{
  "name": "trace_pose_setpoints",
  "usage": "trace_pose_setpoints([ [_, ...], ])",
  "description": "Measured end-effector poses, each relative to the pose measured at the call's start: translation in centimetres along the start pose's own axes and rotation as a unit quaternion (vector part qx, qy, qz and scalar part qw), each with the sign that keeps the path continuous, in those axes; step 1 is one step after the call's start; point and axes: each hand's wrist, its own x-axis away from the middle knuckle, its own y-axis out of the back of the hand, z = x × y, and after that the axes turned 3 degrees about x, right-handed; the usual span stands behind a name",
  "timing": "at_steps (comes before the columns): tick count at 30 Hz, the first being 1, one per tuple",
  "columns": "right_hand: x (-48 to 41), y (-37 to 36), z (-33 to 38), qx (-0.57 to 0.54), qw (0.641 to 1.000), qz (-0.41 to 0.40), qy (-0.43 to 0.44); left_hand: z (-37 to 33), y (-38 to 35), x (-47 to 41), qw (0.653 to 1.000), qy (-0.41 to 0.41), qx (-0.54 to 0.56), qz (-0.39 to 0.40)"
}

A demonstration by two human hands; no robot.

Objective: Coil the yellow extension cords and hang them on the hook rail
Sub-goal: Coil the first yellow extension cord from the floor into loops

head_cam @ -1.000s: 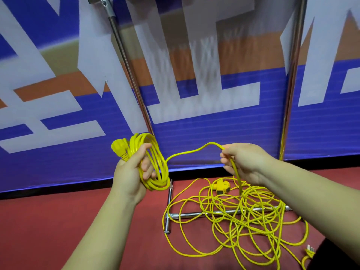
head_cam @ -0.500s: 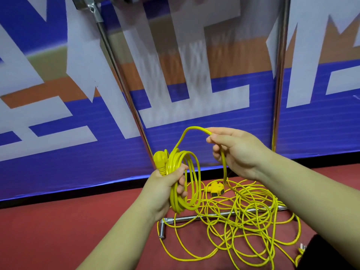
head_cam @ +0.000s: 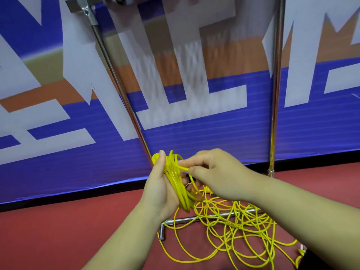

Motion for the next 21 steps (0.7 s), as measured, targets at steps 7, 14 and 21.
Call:
trace_pose_setpoints([
  [7,0.5,-1.8,-1.2,0.023,1.000,-0.004,0.009,-0.3,0.0,-0.6,0.994,-0.043,-0.018,-0.096],
  [14,0.0,-1.9,-2.7,-0.054,0.997,0.053,0.003,-2.4,-0.5,-0.1,0.983,-0.146,0.030,-0.106],
  [21,-0.4,-1.4,-6.4,0.004,0.983,0.179,-0.032,-4.9,1.2,0.7,0.961,-0.176,0.145,-0.153],
])
